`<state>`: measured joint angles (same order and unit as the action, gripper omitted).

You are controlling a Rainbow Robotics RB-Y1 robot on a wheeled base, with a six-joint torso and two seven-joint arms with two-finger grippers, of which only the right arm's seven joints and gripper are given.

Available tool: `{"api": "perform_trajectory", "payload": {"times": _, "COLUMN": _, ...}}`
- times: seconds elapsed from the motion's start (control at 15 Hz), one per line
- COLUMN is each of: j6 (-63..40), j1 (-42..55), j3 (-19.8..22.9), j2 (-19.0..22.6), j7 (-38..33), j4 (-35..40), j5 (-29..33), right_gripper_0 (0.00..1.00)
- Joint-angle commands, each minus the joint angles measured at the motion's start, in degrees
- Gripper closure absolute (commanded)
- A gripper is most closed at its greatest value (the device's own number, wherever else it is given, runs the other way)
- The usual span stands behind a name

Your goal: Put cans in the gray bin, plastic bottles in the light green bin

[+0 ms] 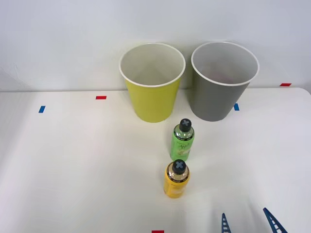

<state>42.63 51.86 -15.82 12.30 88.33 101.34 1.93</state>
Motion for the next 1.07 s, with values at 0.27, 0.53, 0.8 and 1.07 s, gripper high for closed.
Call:
{"api": "perform_trajectory", "payload": {"times": 0.27, "j6": 0.0, "j1": 0.0, "j3": 0.0, "j2": 0.0, "j7": 0.0, "j4": 0.0, "j5": 0.0, "right_gripper_0": 0.00}}
{"api": "perform_trajectory", "payload": {"times": 0.53, "j6": 0.0, "j1": 0.0, "j3": 0.0, "j2": 0.0, "j7": 0.0, "j4": 0.0, "j5": 0.0, "right_gripper_0": 0.00}}
{"api": "perform_trajectory", "payload": {"times": 0.8, "j6": 0.0, "j1": 0.0, "j3": 0.0, "j2": 0.0, "j7": 0.0, "j4": 0.0, "j5": 0.0, "right_gripper_0": 0.00}}
{"api": "perform_trajectory", "payload": {"times": 1.07, "j6": 0.0, "j1": 0.0, "j3": 0.0, "j2": 0.0, "j7": 0.0, "j4": 0.0, "j5": 0.0, "right_gripper_0": 0.00}}
